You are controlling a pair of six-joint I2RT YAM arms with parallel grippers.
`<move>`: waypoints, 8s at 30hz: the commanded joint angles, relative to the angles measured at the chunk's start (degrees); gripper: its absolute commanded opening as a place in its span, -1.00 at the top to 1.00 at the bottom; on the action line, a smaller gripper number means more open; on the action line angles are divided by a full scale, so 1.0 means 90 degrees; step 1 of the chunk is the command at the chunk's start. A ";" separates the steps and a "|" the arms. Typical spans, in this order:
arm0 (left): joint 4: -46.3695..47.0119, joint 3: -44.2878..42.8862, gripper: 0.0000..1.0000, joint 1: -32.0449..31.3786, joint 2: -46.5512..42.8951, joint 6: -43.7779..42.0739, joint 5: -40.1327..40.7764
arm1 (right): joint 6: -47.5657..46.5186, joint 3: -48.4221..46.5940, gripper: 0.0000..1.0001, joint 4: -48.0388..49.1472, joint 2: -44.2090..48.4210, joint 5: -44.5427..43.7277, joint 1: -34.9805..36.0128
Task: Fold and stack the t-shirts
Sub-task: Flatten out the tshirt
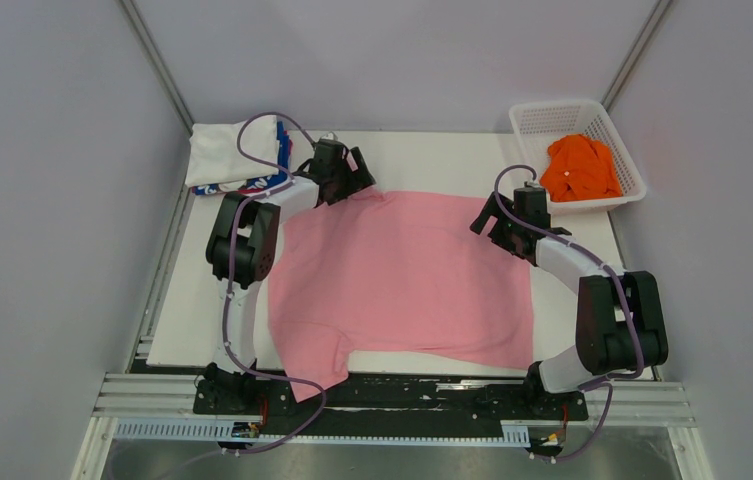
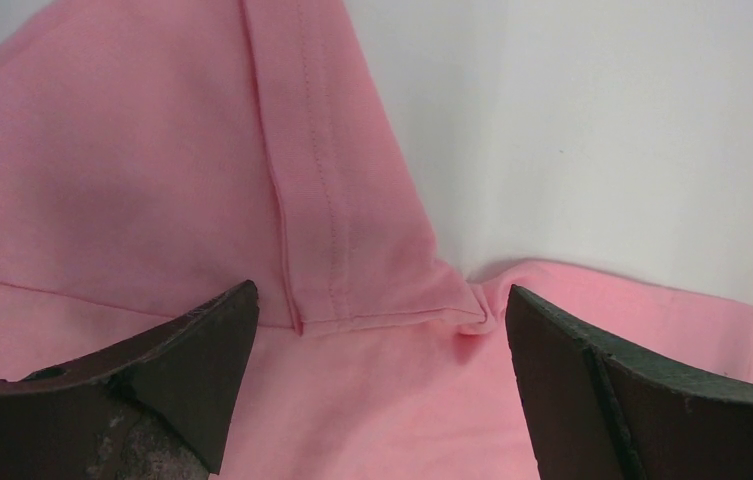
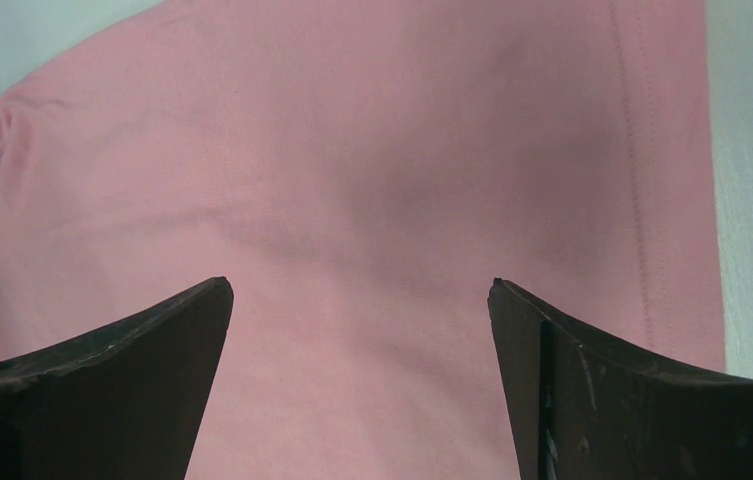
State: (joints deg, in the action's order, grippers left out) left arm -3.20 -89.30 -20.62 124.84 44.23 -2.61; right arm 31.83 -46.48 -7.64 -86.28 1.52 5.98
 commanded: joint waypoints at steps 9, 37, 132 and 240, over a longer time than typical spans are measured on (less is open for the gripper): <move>0.0220 0.0089 -1.00 0.0006 -0.0367 -0.0012 0.0048 | -0.0070 -0.0121 -1.00 0.0048 -0.0099 -0.0159 0.0019; 0.0305 0.2427 -1.00 -0.0048 -0.1338 0.0010 -0.0129 | 0.1076 0.0999 -1.00 -0.0824 -0.0328 0.0804 0.0068; 0.0779 0.1832 -0.22 -0.0707 -0.1106 0.0707 0.0120 | 0.0712 0.1361 -1.00 -0.1734 0.2307 -0.0924 0.0229; -0.2666 -0.4074 -0.88 -0.2380 0.2129 -0.2529 0.2024 | 0.0602 0.1521 -1.00 -0.1513 0.2578 -0.0750 0.0229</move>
State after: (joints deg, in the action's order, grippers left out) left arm -24.14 -125.32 -41.98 145.47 23.62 14.68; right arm 38.50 -32.64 -23.18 -65.10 -5.48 7.86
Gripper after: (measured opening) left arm 0.799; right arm 0.998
